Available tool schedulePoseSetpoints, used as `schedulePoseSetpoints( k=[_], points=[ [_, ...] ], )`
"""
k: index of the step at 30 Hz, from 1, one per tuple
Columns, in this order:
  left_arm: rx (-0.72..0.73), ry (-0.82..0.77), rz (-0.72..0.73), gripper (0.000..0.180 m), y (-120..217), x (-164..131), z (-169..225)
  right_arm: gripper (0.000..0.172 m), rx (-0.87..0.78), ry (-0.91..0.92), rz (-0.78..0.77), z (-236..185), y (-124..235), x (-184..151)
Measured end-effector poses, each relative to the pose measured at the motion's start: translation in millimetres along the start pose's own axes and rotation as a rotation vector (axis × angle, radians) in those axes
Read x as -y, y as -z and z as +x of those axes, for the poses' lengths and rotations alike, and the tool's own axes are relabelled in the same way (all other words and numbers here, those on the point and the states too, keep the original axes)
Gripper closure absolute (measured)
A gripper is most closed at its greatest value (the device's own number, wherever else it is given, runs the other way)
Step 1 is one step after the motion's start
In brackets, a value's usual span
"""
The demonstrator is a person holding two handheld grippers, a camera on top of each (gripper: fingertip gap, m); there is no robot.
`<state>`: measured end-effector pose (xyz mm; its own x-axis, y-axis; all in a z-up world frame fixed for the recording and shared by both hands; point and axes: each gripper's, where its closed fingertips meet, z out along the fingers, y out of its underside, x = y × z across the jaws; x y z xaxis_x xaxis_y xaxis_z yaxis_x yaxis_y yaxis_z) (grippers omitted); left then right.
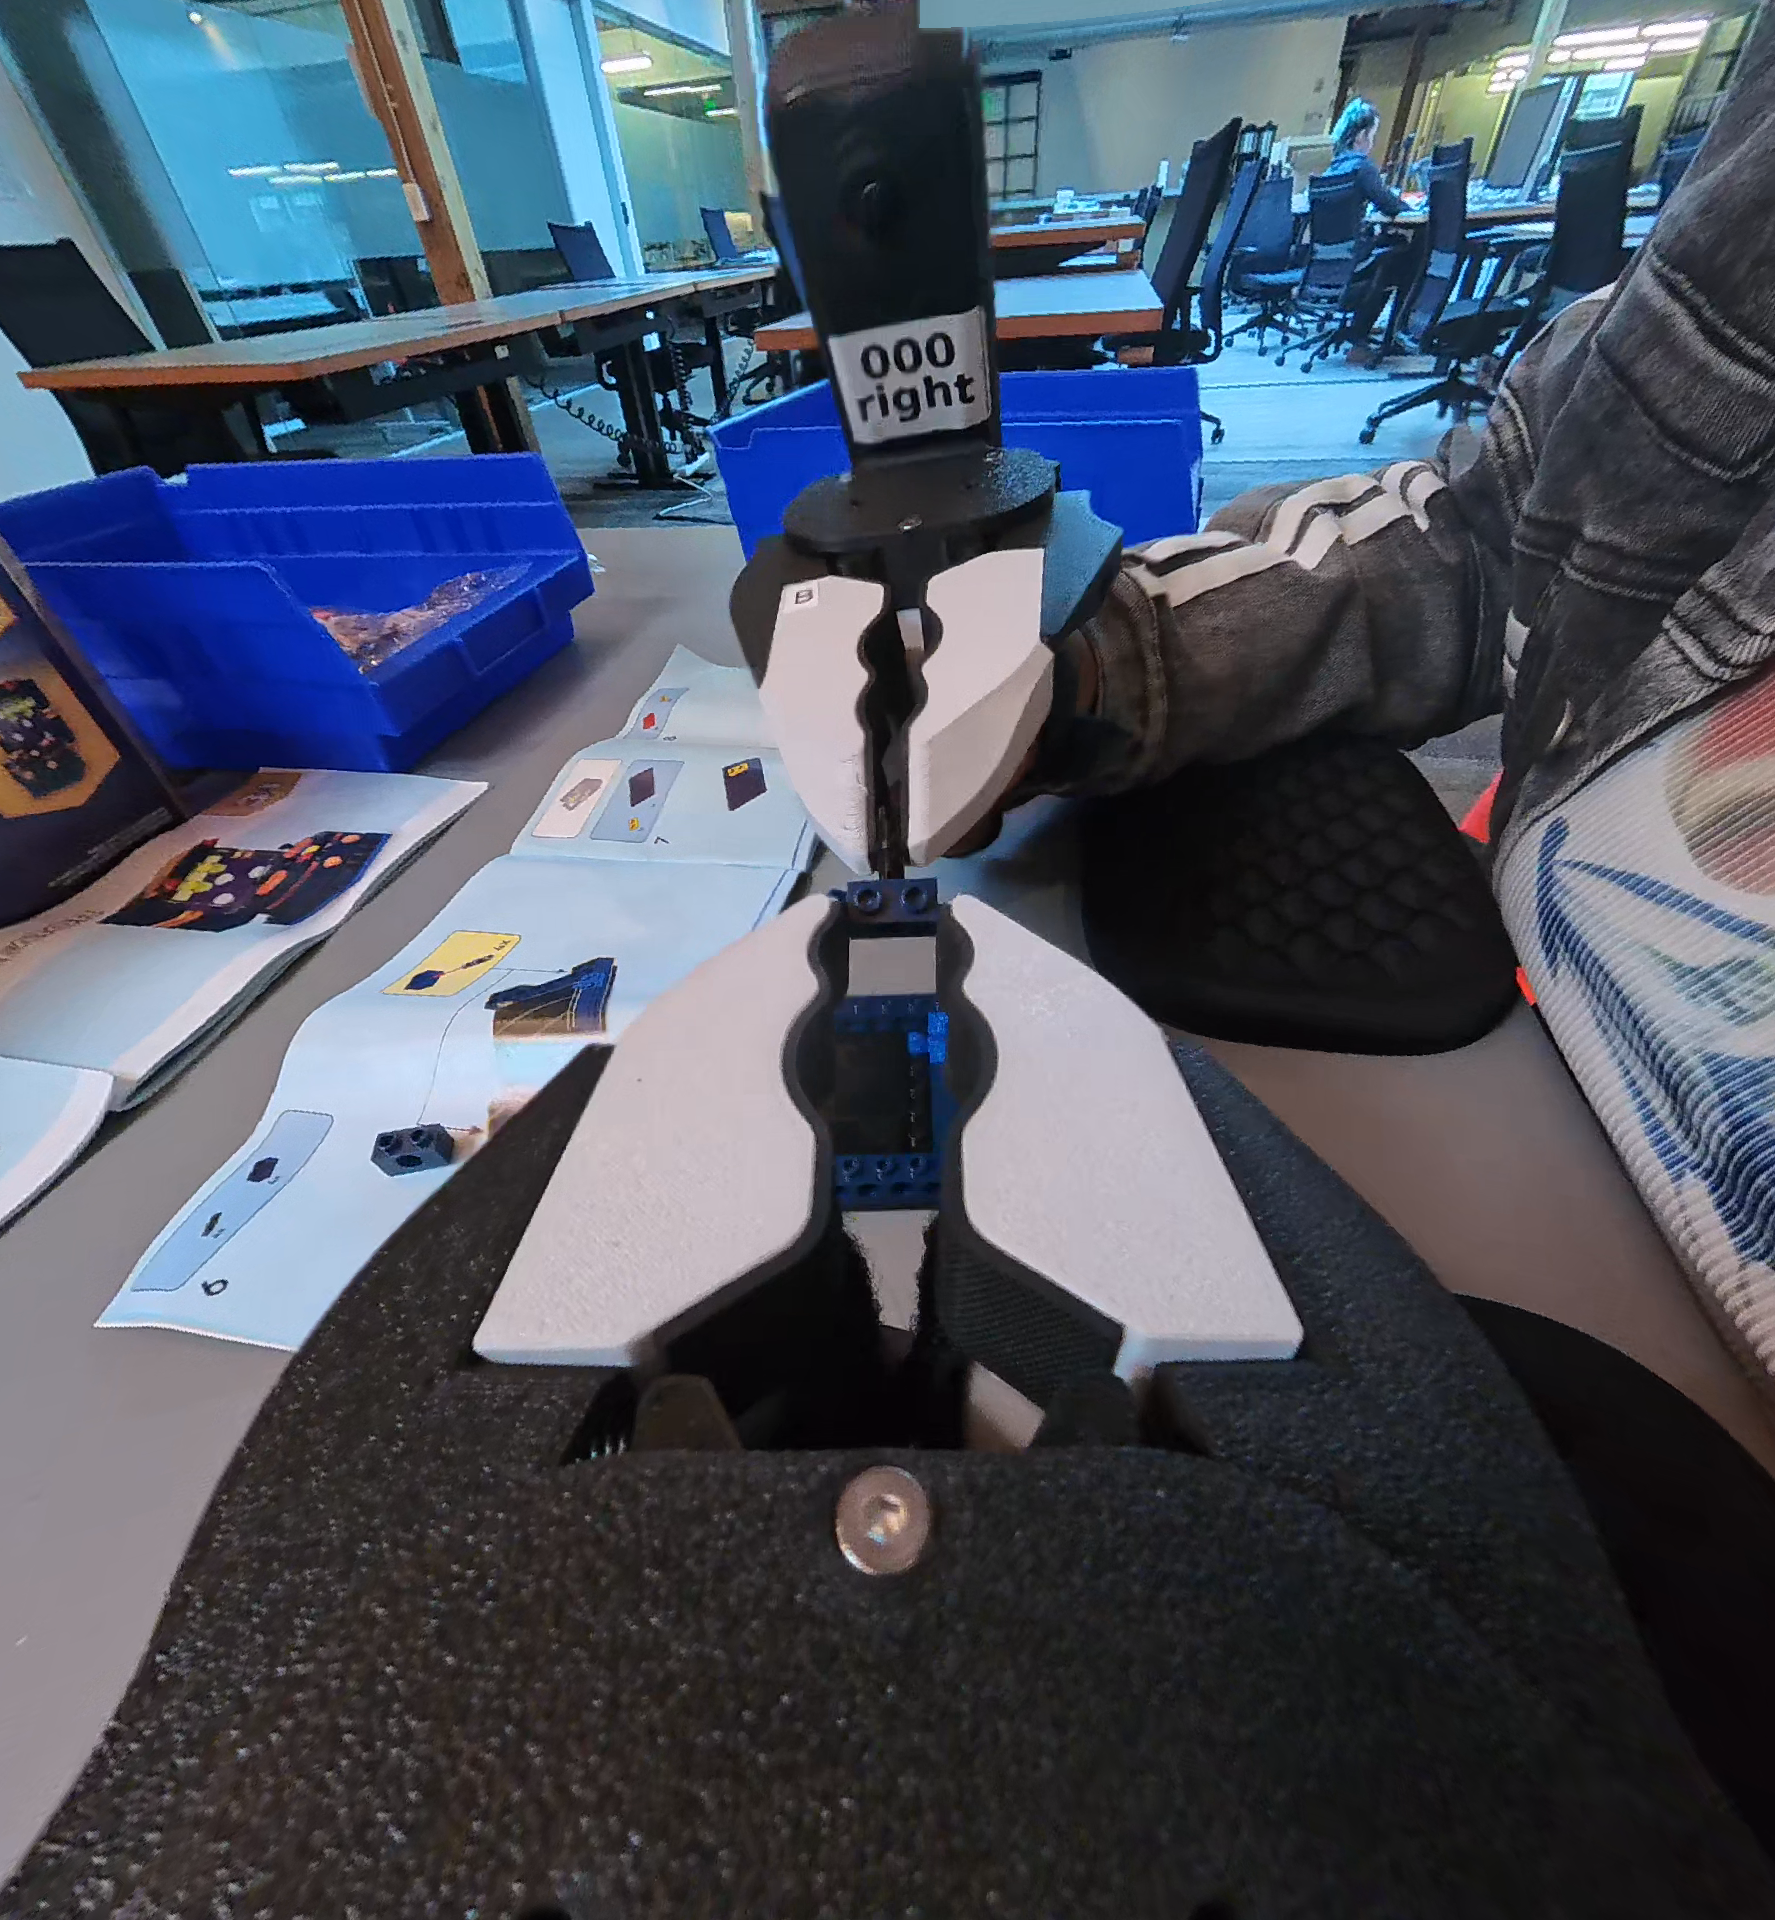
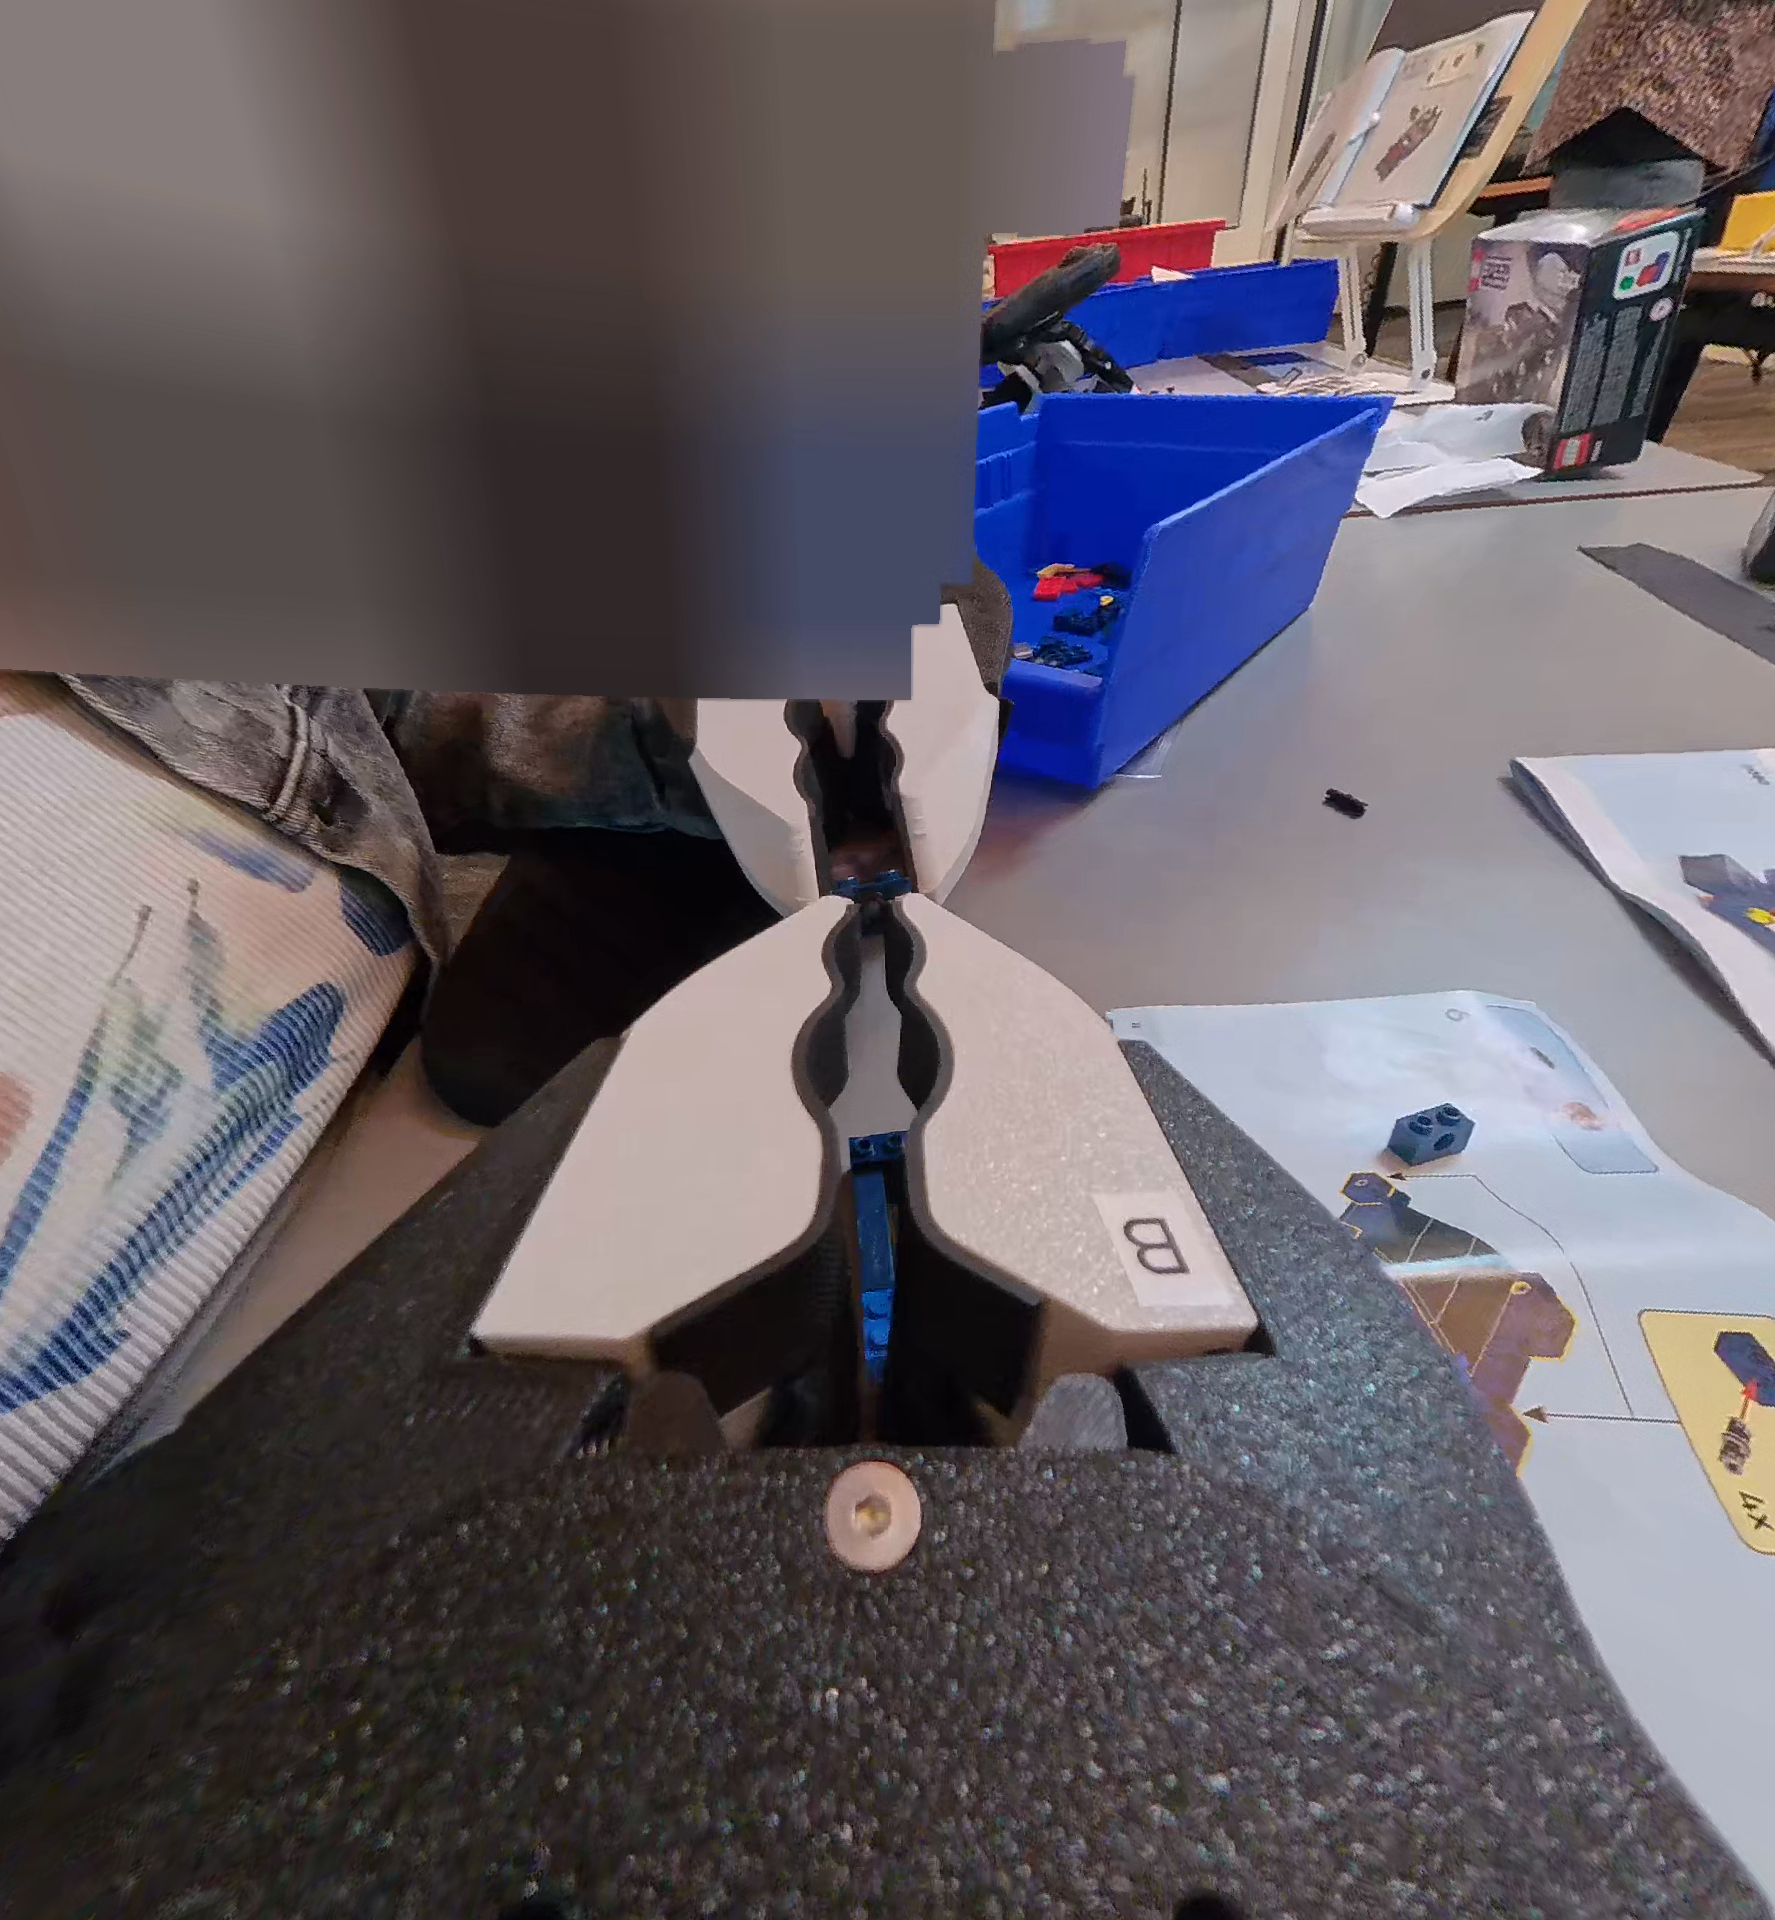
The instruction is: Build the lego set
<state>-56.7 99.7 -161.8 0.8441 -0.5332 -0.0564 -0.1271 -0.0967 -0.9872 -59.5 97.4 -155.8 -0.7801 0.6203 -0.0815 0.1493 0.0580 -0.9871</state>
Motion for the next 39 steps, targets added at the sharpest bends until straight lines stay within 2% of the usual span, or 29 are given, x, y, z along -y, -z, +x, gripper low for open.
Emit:
schedulePoseSetpoints(
  k=[4, 7, 13, 22, 30, 36, 39],
  points=[
    [-0.027, 0.076, 0.041, 0.166, 0.2, 3.0, 0.4, 0.167, -0.030, 0.069, 0.000, -0.4, 0.2, 2.3],
    [-0.021, 0.049, -0.016, 0.165, -1.0, -5.5, 0.5, 0.167, -0.047, 0.113, -0.052, -0.1, -0.9, -5.1],
    [-0.073, 0.030, -0.023, 0.166, -2.8, -8.1, 8.4, 0.167, -0.003, 0.109, -0.081, -6.9, -3.8, -11.8],
    [-0.064, 0.045, 0.030, 0.166, -4.3, -1.2, 6.0, 0.167, -0.012, 0.109, -0.035, -5.8, -3.7, -5.6],
    [0.000, -0.107, -0.014, 0.165, -7.4, -2.3, 5.7, 0.167, -0.018, 0.096, -0.036, -5.1, -3.6, -7.6],
    [0.028, -0.115, -0.008, 0.166, -7.6, 0.2, 4.9, 0.167, -0.036, 0.102, -0.029, -5.0, -3.8, -5.7],
    [0.012, -0.089, 0.050, 0.166, -3.4, 7.7, 8.6, 0.167, -0.016, 0.089, 0.000, -8.0, -3.9, -1.2]
  ],
)
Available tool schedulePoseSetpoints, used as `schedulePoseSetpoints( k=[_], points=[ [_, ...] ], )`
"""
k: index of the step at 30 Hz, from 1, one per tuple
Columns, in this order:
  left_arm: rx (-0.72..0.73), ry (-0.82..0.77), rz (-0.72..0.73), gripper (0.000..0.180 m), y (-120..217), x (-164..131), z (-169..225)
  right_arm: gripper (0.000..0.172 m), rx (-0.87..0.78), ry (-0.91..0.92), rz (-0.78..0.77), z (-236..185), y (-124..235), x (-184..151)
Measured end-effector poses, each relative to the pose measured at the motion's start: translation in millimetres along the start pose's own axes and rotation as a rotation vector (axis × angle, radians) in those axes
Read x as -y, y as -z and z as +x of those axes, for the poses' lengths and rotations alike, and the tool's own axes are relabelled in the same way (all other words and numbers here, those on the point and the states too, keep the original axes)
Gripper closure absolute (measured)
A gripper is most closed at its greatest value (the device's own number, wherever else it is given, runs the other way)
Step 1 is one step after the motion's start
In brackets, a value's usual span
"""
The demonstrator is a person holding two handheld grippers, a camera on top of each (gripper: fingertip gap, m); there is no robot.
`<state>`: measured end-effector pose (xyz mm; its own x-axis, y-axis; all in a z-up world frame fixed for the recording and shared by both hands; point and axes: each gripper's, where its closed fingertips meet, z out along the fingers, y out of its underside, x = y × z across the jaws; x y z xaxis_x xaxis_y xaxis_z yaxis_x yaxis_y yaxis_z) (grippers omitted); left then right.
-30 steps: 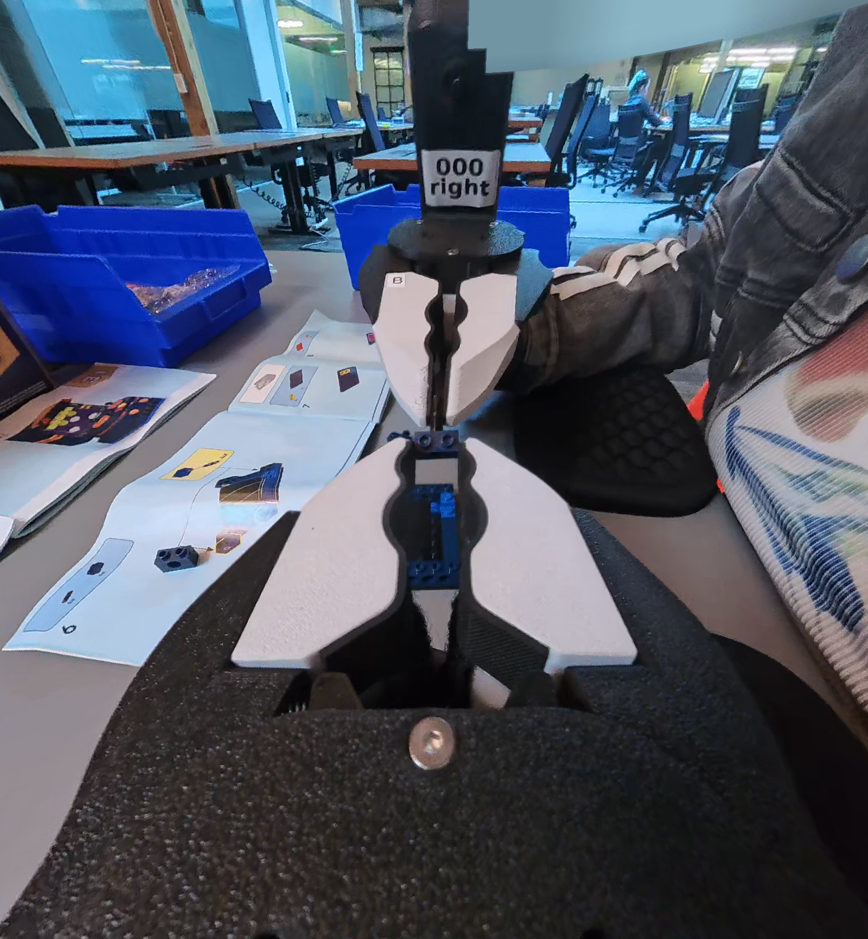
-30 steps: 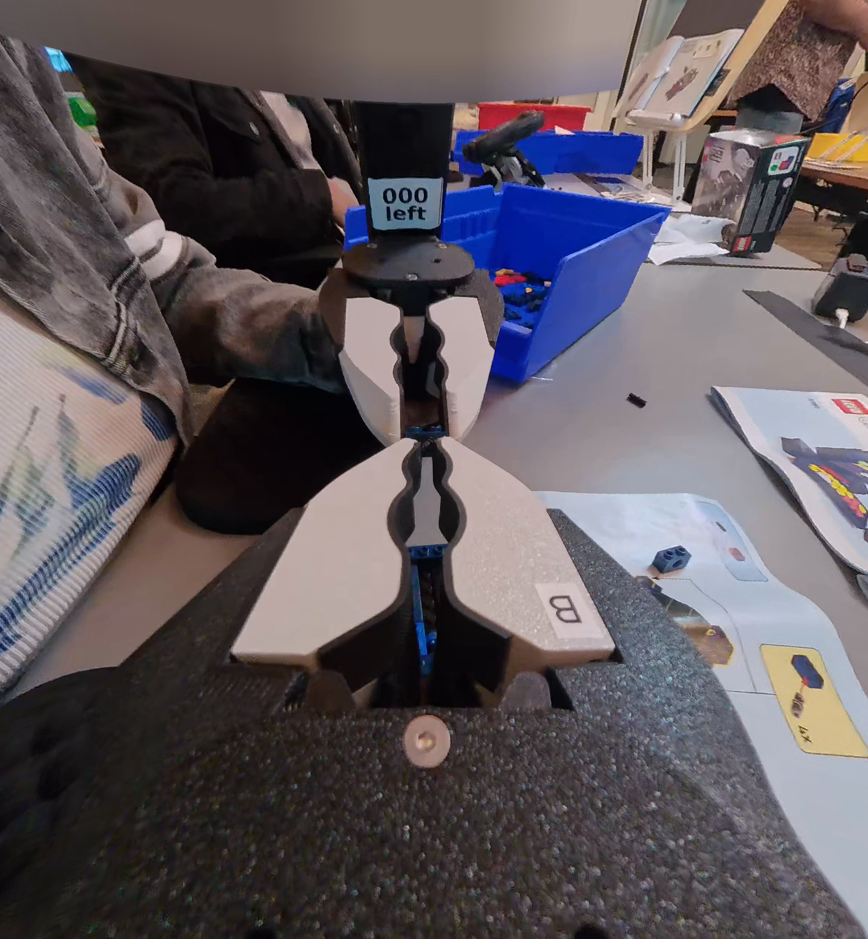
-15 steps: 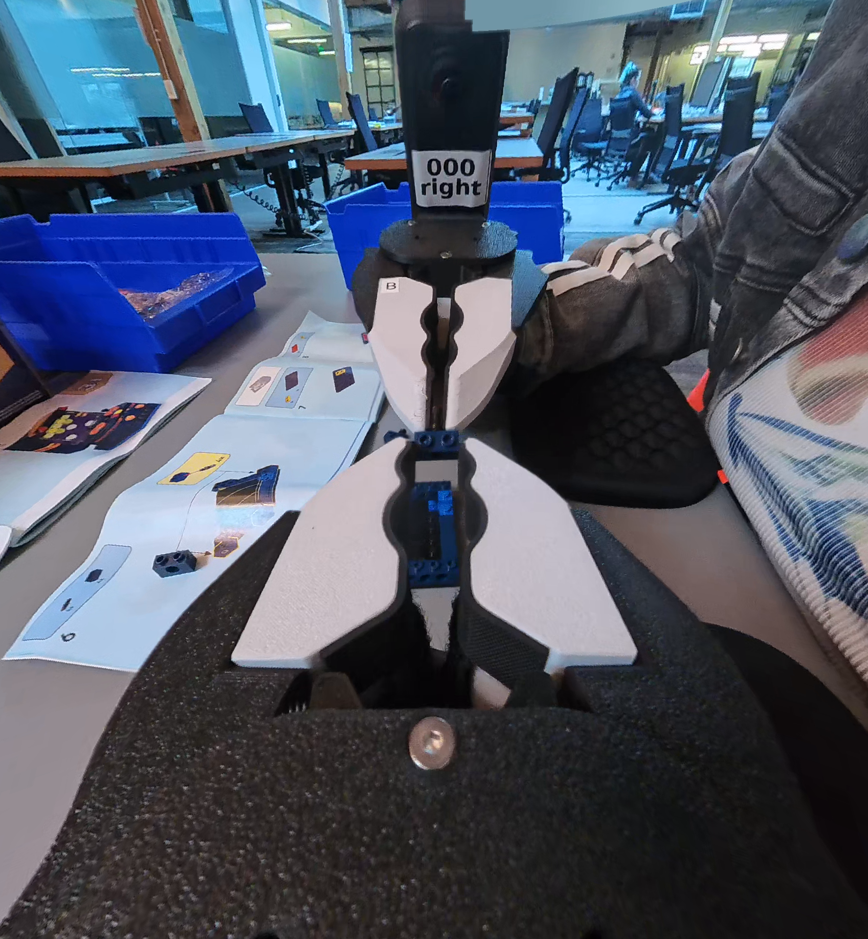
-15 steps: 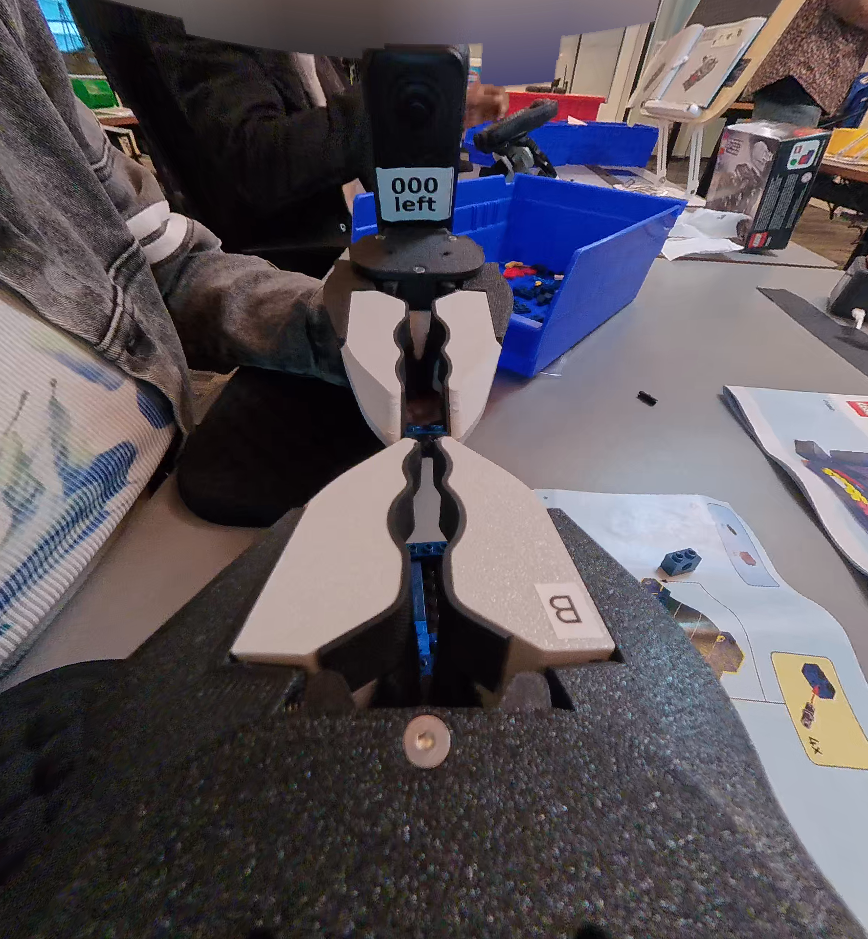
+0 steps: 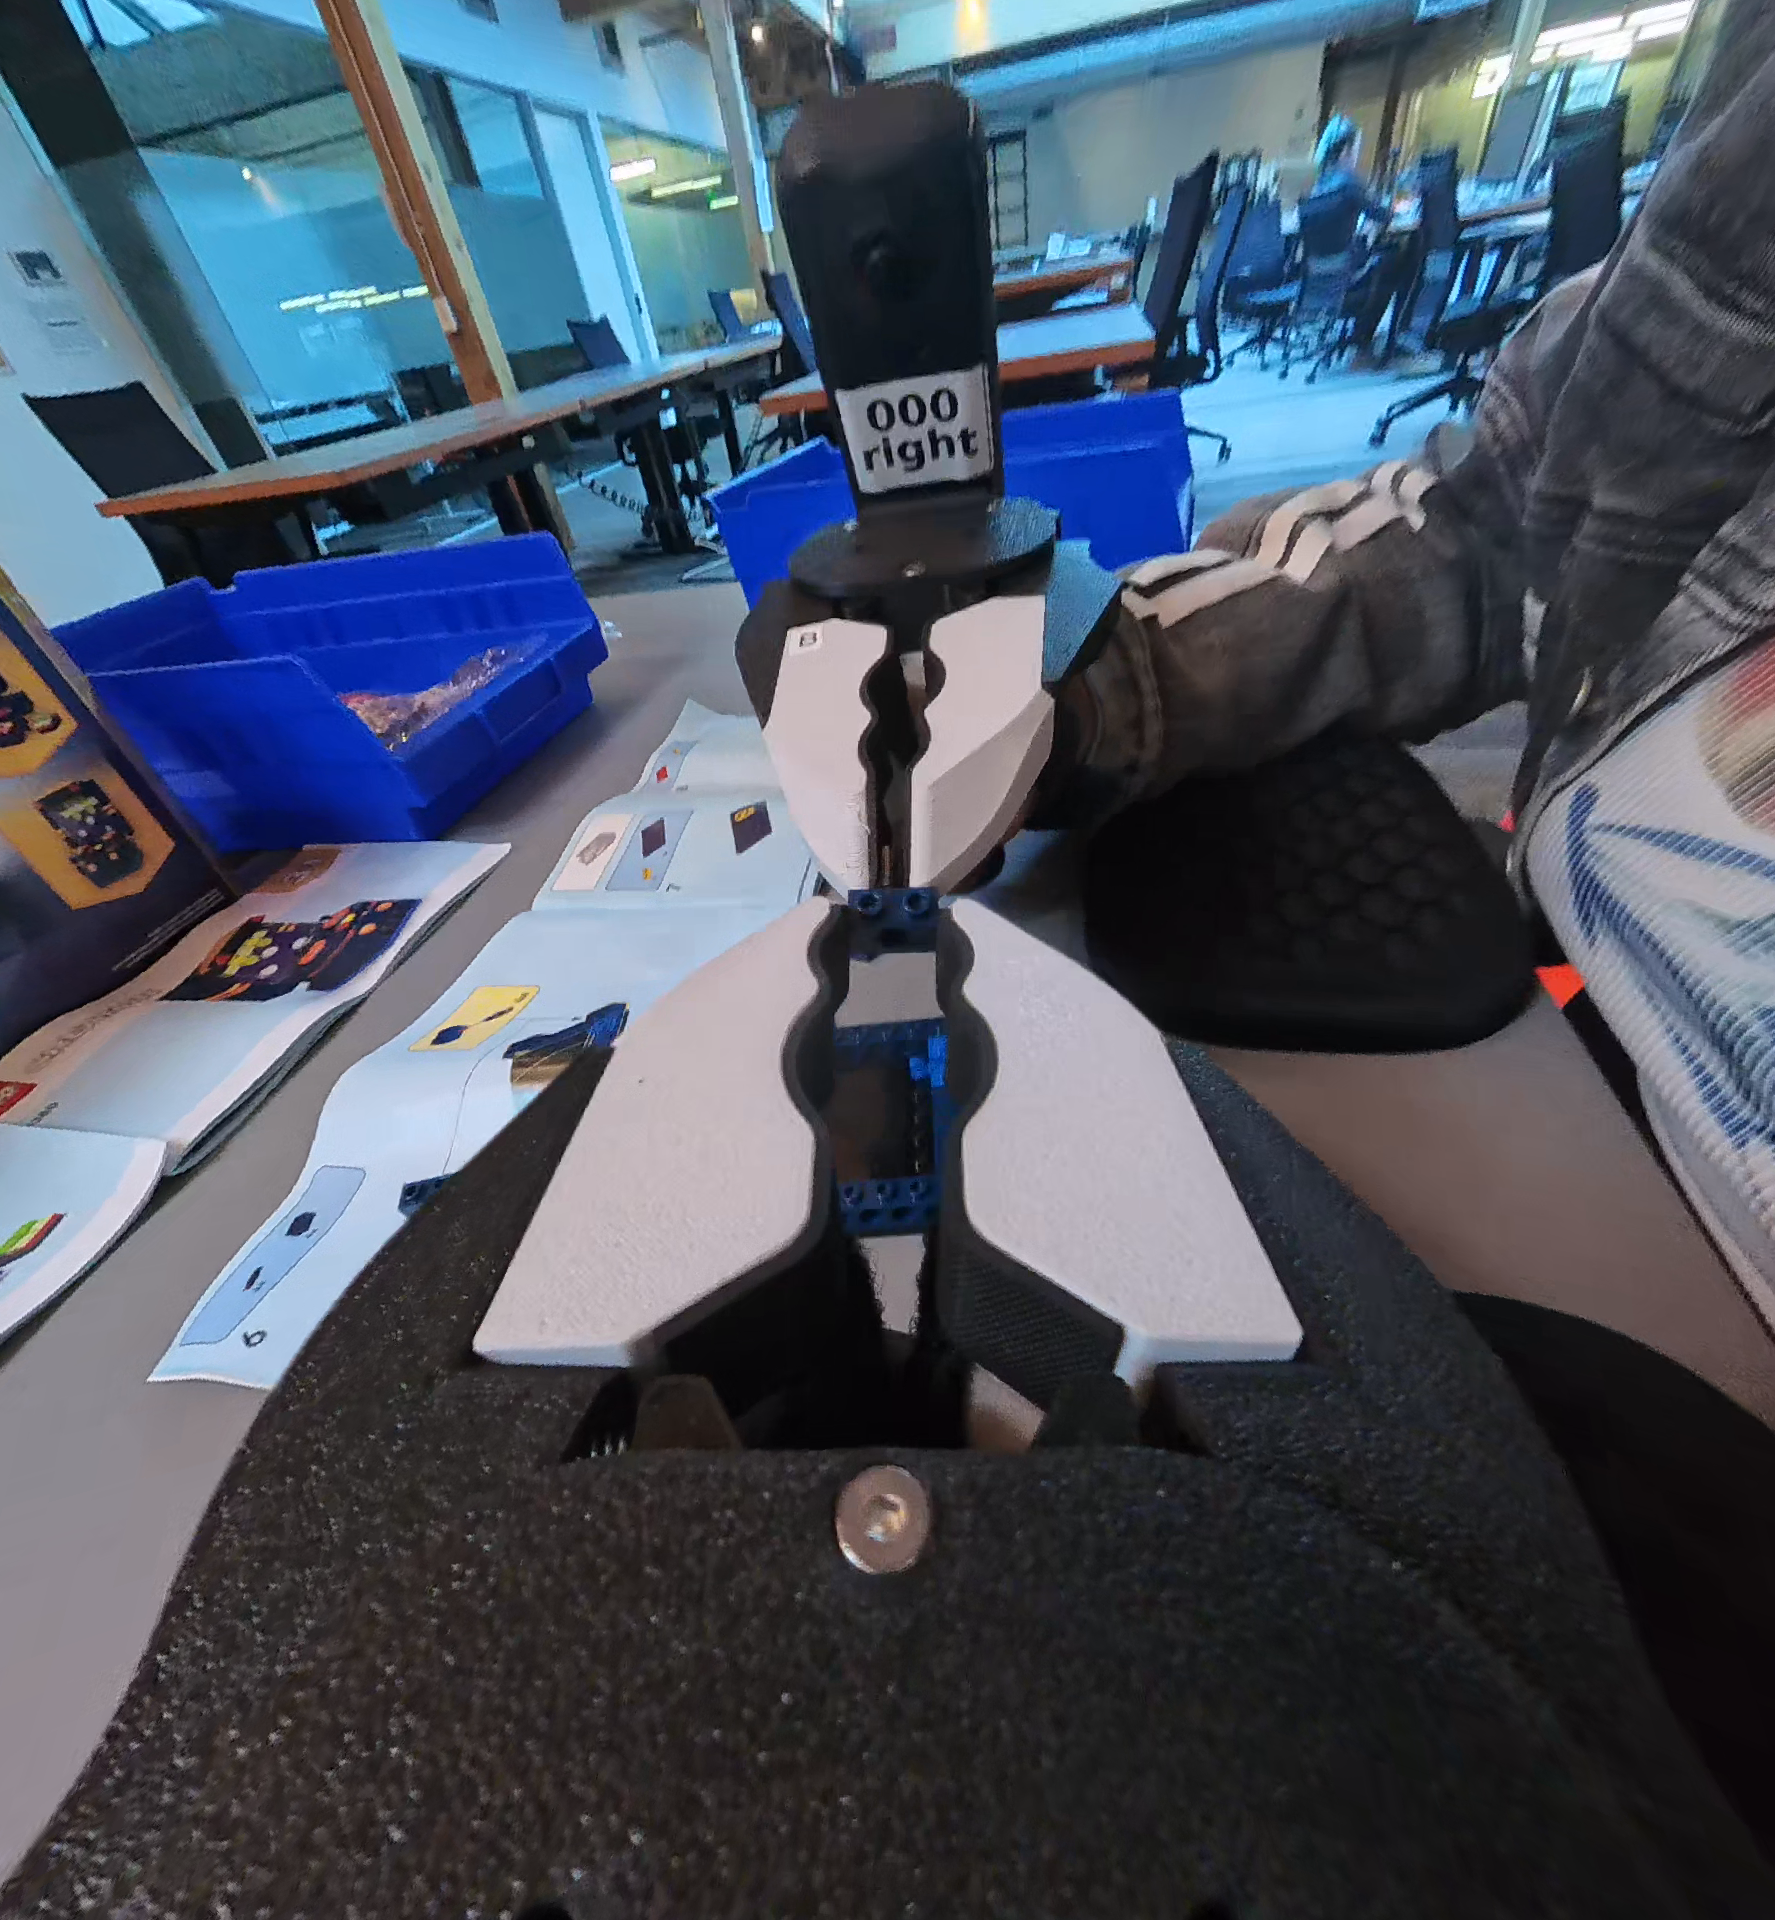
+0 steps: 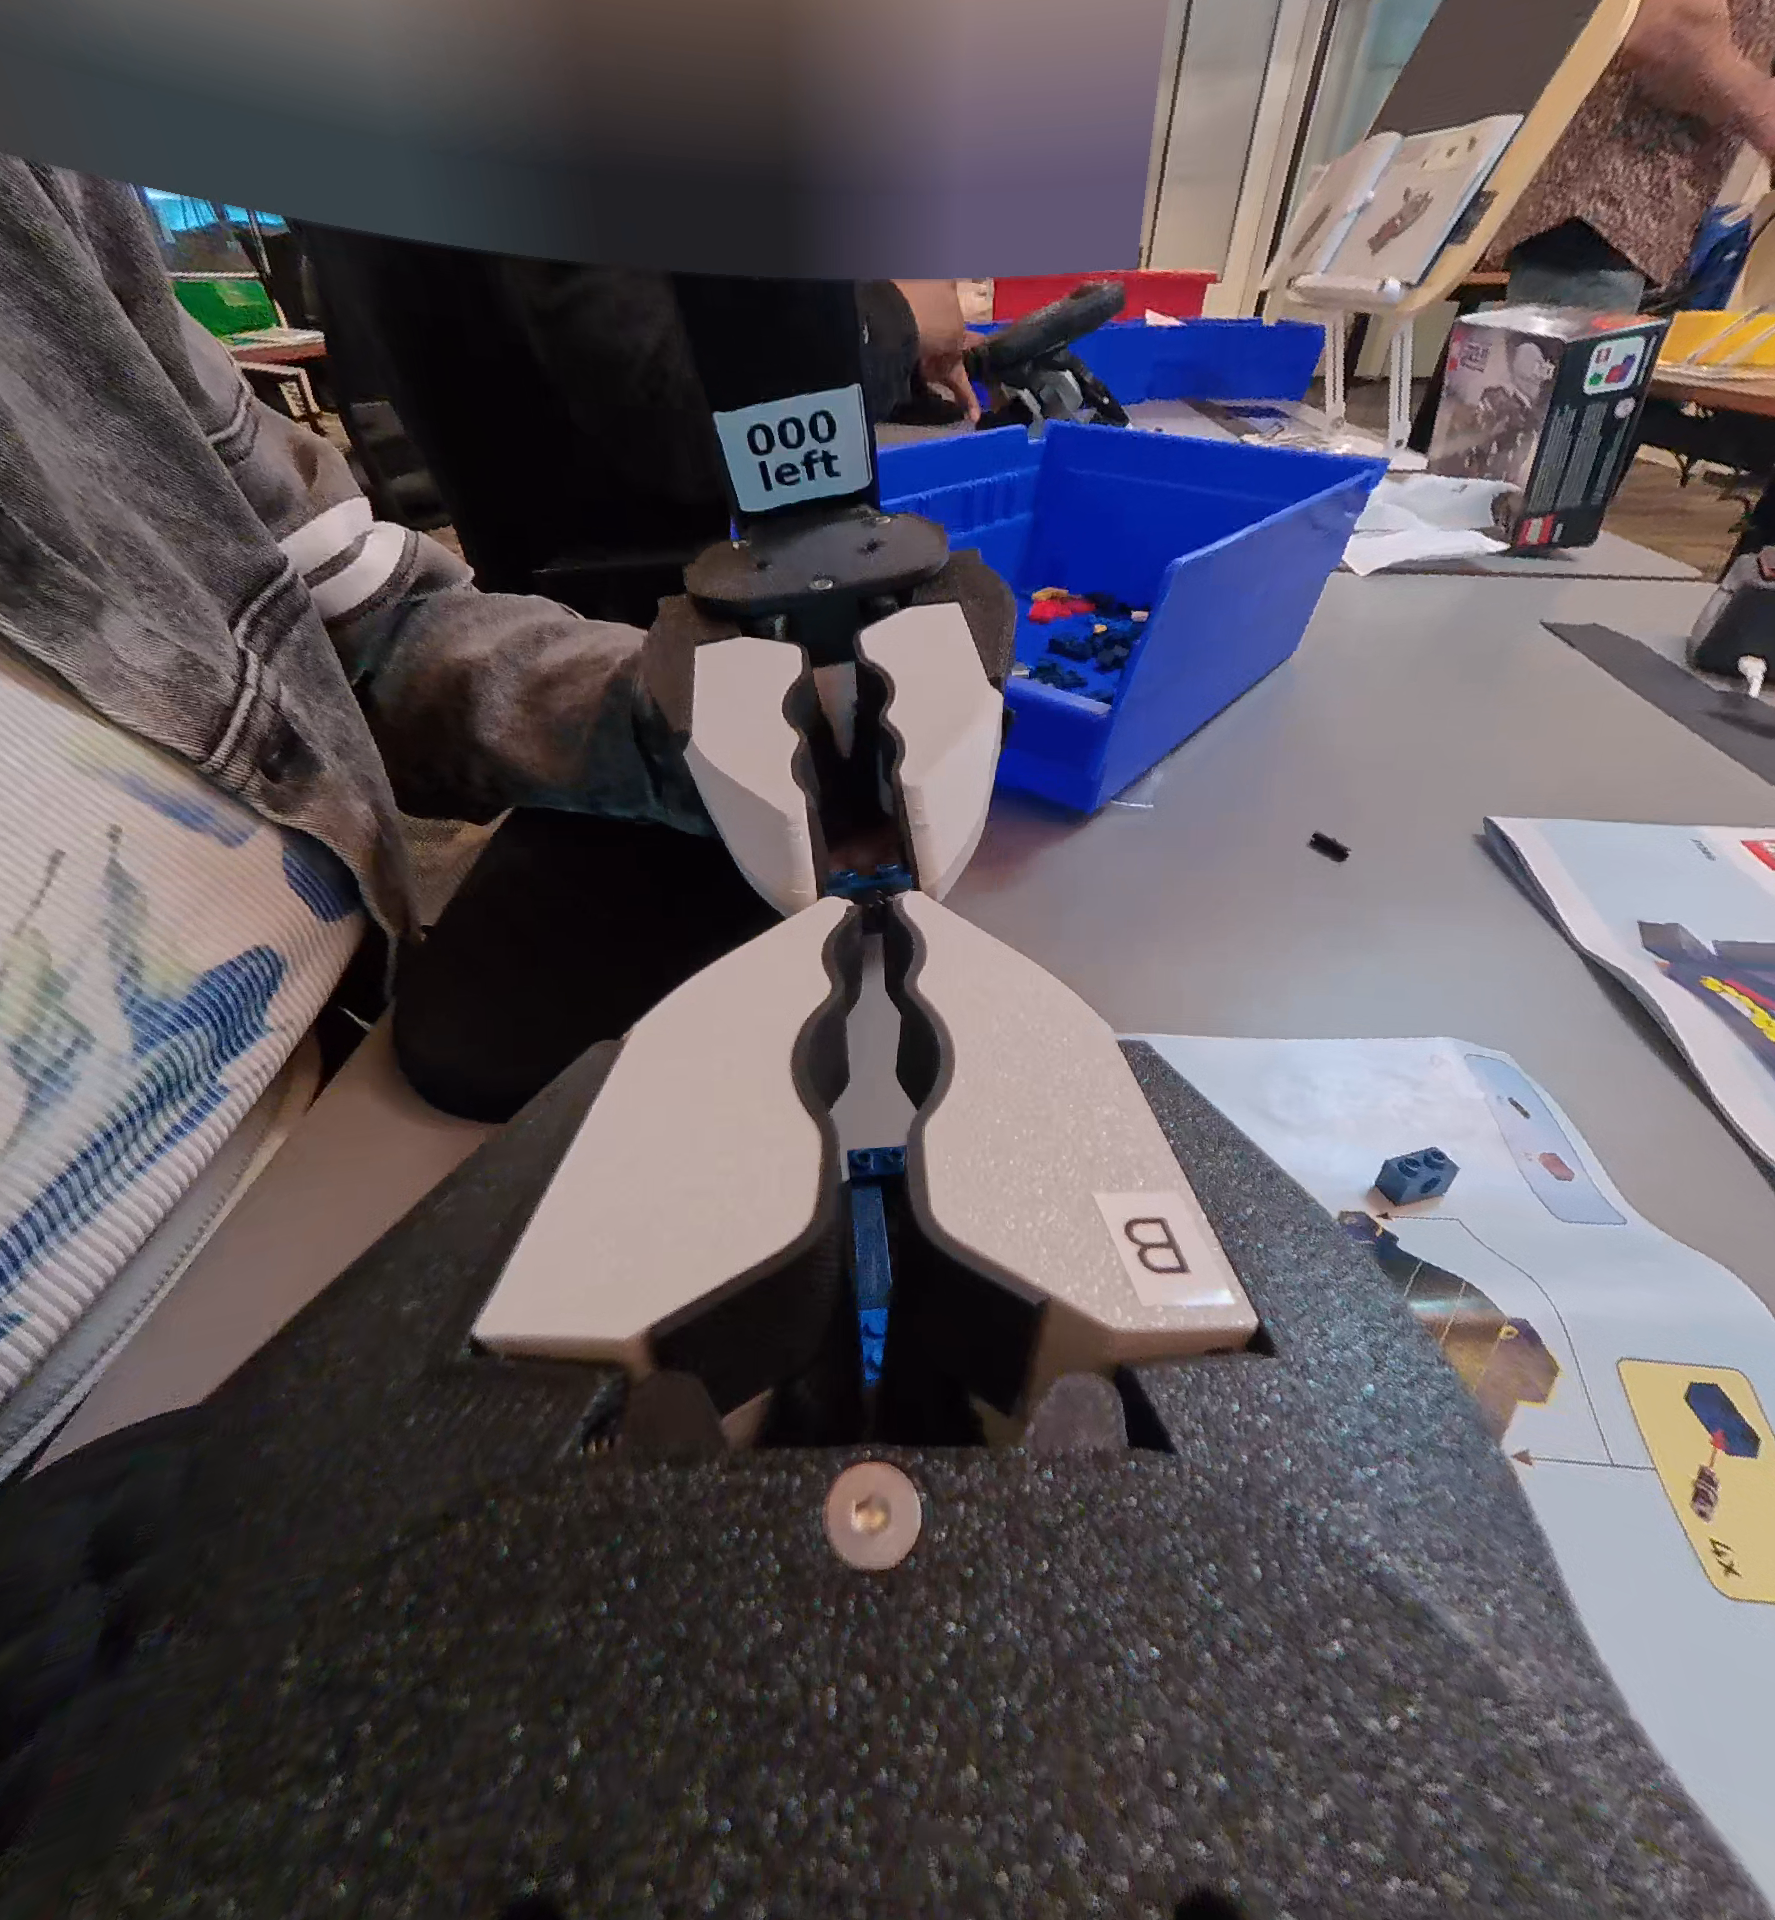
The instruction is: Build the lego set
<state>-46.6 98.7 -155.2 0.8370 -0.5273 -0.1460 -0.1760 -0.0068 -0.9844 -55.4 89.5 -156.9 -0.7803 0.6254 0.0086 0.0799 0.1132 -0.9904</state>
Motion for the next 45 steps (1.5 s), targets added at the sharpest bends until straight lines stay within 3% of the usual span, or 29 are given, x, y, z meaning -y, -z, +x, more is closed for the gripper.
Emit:
schedulePoseSetpoints(
  k=[3, 4, 5, 6, 7, 8, 10, 11, 15, 21, 23, 28, 34, 38, 45],
  points=[
    [0.005, -0.039, -0.049, 0.166, 0.9, -5.5, 1.4, 0.167, 0.005, 0.001, -0.041, -0.4, -1.0, -8.0],
    [-0.018, -0.024, 0.032, 0.166, 3.7, 9.2, 4.6, 0.169, 0.046, -0.009, -0.078, -7.7, -8.2, -14.4],
    [-0.166, -0.003, 0.067, 0.180, -11.7, 18.4, 29.5, 0.170, 0.136, 0.027, -0.222, -28.5, -26.8, -36.7],
    [-0.239, -0.069, 0.003, 0.180, -33.5, 17.6, 53.3, 0.170, 0.220, 0.156, -0.384, -52.4, -45.1, -61.2],
    [-0.160, -0.239, -0.014, 0.180, -38.0, 21.5, 50.3, 0.170, 0.200, 0.298, -0.424, -56.3, -52.8, -66.1],
    [-0.073, -0.288, -0.045, 0.180, -25.9, 22.2, 29.8, 0.171, 0.135, 0.268, -0.374, -40.6, -46.9, -55.2],
    [0.105, -0.105, 0.051, 0.180, 15.1, 28.6, -19.2, 0.172, 0.019, 0.014, -0.231, 2.3, -22.5, -33.6],
    [0.198, -0.110, -0.020, 0.180, 26.4, 13.4, -39.8, 0.172, -0.025, -0.023, -0.205, 13.8, -15.4, -30.4],
    [0.184, -0.077, -0.155, 0.173, 22.8, -19.6, -48.0, 0.172, -0.132, 0.002, -0.202, 32.7, -5.5, -25.6],
    [0.254, -0.163, -0.167, 0.159, 22.5, -11.2, -52.4, 0.172, -0.163, 0.029, -0.246, 36.4, 13.8, -25.5],
    [0.283, -0.219, -0.161, 0.159, 24.6, -5.6, -49.8, 0.172, -0.164, 0.091, -0.288, 23.8, 21.3, -16.4],
    [0.271, -0.182, -0.145, 0.157, 27.1, 3.8, -31.4, 0.133, 0.017, 0.009, -0.446, -54.1, 33.5, -27.8],
    [0.263, -0.148, -0.146, 0.157, 30.3, -3.2, -8.7, 0.152, 0.131, 0.007, -0.539, -128.1, 20.0, -62.1],
    [0.260, -0.142, -0.153, 0.157, 31.2, -8.8, -1.3, 0.163, 0.087, 0.078, -0.606, -128.2, 13.0, -76.3],
    [0.243, -0.137, -0.139, 0.156, 29.9, -12.0, 0.2, 0.159, 0.084, 0.081, -0.636, -126.1, 9.9, -83.9]
  ],
)
